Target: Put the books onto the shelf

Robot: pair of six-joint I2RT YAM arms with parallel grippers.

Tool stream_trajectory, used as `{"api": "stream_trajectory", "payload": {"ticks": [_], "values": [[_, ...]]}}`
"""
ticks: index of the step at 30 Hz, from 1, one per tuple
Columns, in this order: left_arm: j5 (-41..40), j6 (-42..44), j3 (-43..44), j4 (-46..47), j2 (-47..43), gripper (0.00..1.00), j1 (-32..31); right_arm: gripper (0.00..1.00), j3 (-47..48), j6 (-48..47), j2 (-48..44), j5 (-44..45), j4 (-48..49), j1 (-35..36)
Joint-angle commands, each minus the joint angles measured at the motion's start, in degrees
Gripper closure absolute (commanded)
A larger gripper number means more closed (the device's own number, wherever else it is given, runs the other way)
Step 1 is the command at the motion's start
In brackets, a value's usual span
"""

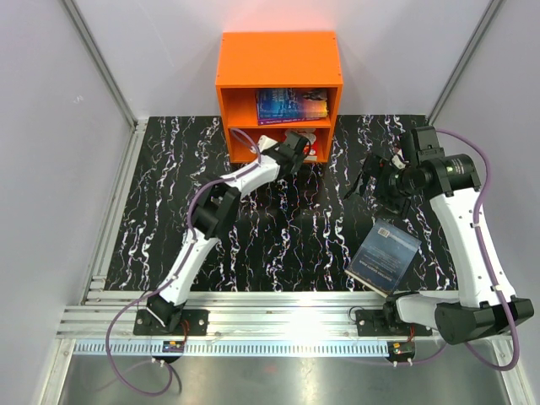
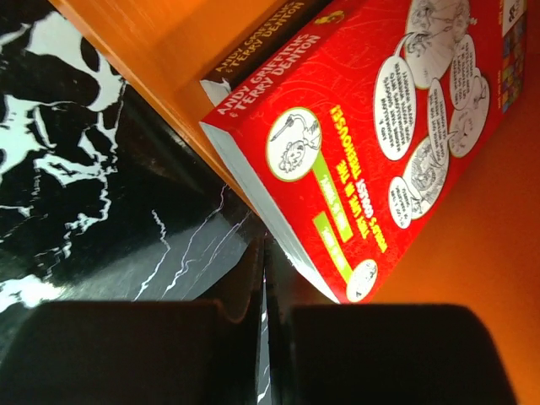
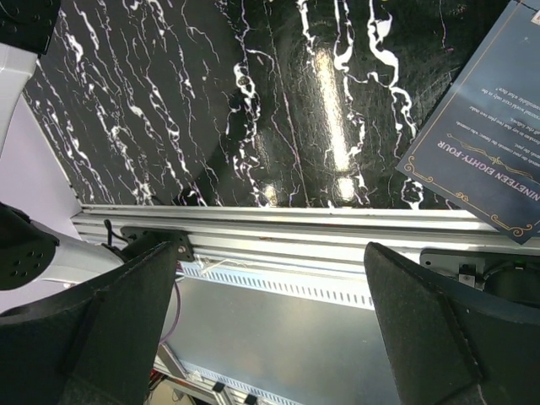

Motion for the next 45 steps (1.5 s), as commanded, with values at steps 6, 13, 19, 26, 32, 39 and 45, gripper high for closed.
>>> {"api": "stream_trajectory", "payload": {"ticks": [6, 13, 19, 26, 32, 39, 45], "values": [[-4.6, -1.1, -2.0, 9.5, -2.3, 1.00, 0.3, 0.00, 0.3, -2.6, 0.3, 1.4, -4.2, -1.0], [-4.3, 3.9, 1.6, 13.1, -0.3, 1.00, 0.6, 0.00, 0.6, -2.9, 0.6, 0.2, -3.8, -1.2], [-0.2, 1.4, -8.9, 18.3, -6.6, 0.99, 0.5, 0.00, 0.5, -3.4, -0.3, 0.2, -4.1, -1.3], [9.6, 8.9, -33.0, 27.5, -25.2, 0.83, -0.7, 0.00, -1.6, -3.6, -2.8, 3.3, -3.7, -2.5], [33.5, 26.6, -40.6, 29.8, -32.4, 0.44, -1.7, 0.00, -13.8, 2.4, -5.8, 4.3, -0.1, -6.7], [54.7, 40.0, -35.1, 26.9, -25.2, 0.25, -7.2, 0.00, -32.6, 10.5, -8.6, -2.4, 9.5, -15.2], [57.5, 48.3, -25.1, 13.9, -17.3, 0.25, -15.8, 0.00, -35.9, 13.5, -7.5, 14.9, 2.6, -16.2]]}}
